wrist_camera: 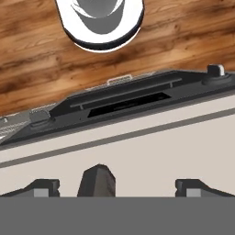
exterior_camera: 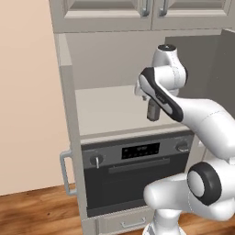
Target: There is a bowl on the dining counter. Grab a lemon wedge from the fridge and place it in the bowl. Then get the liquor bottle and glass cup from the cabinet and place them next to the bowl.
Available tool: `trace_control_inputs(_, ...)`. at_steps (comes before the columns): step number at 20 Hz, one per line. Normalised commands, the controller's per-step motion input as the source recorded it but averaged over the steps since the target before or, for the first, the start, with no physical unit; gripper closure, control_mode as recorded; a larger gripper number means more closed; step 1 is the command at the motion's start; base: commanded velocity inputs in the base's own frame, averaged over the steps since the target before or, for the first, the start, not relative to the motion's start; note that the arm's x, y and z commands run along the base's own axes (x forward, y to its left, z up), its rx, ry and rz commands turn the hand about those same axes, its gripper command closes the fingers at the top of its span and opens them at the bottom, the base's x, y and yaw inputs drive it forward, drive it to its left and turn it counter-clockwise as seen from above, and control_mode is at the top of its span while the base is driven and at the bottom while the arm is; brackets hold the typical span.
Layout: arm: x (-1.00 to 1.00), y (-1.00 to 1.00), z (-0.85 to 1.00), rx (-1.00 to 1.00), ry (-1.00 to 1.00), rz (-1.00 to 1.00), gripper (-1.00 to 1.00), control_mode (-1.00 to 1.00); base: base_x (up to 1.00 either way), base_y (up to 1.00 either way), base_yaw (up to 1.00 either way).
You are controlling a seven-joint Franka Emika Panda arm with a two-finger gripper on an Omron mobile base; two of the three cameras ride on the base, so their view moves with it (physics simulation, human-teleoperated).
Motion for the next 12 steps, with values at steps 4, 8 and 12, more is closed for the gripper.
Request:
trace_control_inputs(4, 0.32, -0.04, -0.66, 0.00, -0.25, 0.00, -1.00, -1.00, 0.00, 0.00, 0.00)
trace_control_inputs(8, 0.50, -0.02, -0.03, 0.00, -0.22, 0.00, -1.00, -1.00, 0.00, 0.00, 0.00)
trace_control_inputs(12, 0.26, -0.12, 0.00, -0.01, -0.19, 0.01, -1.00, -1.00, 0.00, 0.00, 0.00)
